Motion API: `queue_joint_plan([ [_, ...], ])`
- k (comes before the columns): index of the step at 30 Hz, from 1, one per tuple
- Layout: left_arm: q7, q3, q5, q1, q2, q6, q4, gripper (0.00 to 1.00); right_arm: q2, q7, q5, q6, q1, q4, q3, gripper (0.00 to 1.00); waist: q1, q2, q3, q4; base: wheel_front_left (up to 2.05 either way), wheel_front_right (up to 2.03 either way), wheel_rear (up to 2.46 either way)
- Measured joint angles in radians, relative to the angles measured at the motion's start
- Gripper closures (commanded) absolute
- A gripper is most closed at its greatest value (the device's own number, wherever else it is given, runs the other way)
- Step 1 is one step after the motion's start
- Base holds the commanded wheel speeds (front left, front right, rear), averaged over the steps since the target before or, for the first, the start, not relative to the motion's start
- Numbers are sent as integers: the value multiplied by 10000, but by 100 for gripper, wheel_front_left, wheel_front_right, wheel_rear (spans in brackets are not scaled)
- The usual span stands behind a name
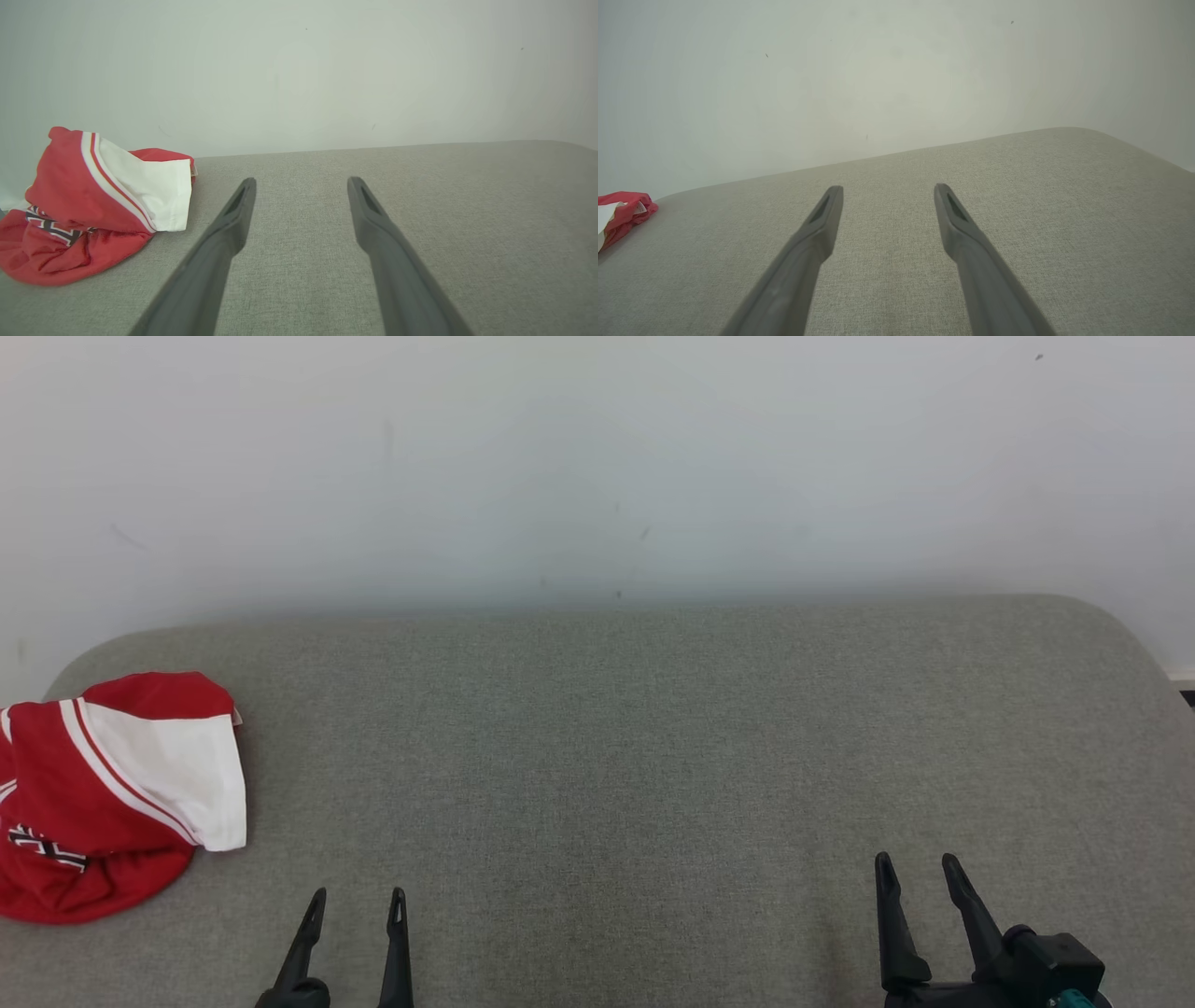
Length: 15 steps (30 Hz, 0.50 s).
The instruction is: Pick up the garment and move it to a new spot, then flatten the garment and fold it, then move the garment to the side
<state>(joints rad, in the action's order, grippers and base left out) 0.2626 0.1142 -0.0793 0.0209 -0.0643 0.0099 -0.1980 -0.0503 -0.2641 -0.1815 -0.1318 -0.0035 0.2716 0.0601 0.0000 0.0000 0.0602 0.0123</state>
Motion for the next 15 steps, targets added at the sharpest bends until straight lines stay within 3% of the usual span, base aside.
queue_joint_plan([
  [15,0,-100,-54,-5,94,-84,-209,0,-2,0,-4,0,82,79,105,0,0,0,2,201,0,0,0],
])
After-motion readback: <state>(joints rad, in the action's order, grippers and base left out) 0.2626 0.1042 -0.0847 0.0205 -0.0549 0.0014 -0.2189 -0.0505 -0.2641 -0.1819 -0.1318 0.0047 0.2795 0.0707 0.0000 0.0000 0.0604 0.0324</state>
